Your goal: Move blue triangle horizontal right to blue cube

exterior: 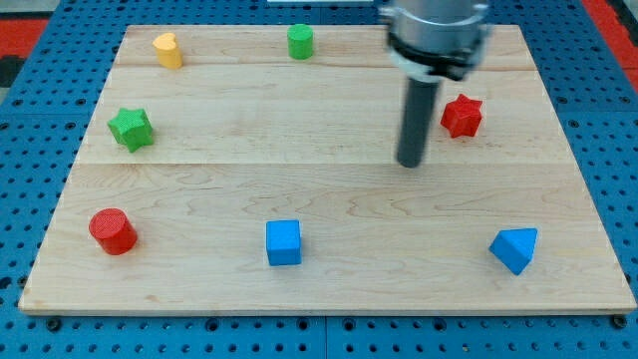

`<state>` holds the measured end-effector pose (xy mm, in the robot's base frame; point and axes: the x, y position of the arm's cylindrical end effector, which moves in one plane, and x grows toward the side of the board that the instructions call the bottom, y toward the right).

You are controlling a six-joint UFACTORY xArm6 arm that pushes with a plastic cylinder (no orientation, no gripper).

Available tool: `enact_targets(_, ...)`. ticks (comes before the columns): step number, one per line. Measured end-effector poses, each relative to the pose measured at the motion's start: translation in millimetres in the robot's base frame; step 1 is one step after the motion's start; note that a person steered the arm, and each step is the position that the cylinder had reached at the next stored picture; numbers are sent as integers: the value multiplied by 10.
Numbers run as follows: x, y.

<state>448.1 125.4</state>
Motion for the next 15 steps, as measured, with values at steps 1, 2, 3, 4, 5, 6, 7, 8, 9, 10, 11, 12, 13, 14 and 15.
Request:
enact_targets(1,91,321)
enact_targets(2,90,818)
enact_targets(3,228,1322)
enact_targets(4,614,1286)
enact_targets(5,836,1208)
enact_targets(6,874,751)
enact_targets(7,1029,570)
enact_targets(8,1086,1142)
enact_targets(9,1256,1452)
enact_targets(10,1685,1107)
enact_targets(11,1690,571)
enact_targets(12,1558,121)
enact_targets(13,1422,11)
enact_targets(14,1419,169)
enact_targets(15,1419,361)
